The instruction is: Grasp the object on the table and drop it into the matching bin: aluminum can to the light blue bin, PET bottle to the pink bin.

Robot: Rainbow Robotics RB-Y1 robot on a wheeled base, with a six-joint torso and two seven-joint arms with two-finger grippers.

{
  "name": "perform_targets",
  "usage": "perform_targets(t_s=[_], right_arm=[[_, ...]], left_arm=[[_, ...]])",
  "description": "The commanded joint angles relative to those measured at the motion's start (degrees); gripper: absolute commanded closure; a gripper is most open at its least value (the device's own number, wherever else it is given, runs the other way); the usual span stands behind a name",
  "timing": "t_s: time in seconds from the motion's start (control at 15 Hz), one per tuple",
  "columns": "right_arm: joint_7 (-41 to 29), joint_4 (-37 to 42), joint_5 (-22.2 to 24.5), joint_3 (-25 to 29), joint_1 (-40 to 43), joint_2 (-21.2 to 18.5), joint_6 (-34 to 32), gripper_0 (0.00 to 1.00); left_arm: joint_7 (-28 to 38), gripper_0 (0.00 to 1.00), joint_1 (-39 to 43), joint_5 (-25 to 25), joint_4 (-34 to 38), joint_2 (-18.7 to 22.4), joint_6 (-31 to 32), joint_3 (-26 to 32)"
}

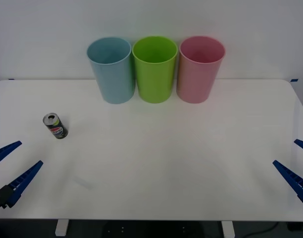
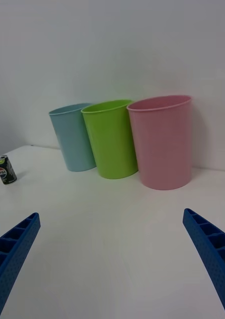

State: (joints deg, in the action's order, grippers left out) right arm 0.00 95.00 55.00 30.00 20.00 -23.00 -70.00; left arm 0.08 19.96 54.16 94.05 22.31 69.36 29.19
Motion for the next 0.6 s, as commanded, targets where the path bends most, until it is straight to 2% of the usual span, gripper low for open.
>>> perform_targets(t_s=[0.07,0.4,0.6], right_arm=[[0.0,0.0,0.0,0.0,0.0,0.0,0.0,0.0],[0.0,0.0,0.0,0.0,0.0,0.0,0.0,0.0],[0.0,0.0,0.0,0.0,0.0,0.0,0.0,0.0]], left_arm=[[0.01,0.0,0.78,1.47,-0.09,0.02,-2.56,-0.28],[-0.96,0.0,2.19,4.02,-0.09,-0.07,-14.16,-3.88],[-1.22,0.0,2.27,7.62,-0.18,-0.07,-19.96,-4.94]])
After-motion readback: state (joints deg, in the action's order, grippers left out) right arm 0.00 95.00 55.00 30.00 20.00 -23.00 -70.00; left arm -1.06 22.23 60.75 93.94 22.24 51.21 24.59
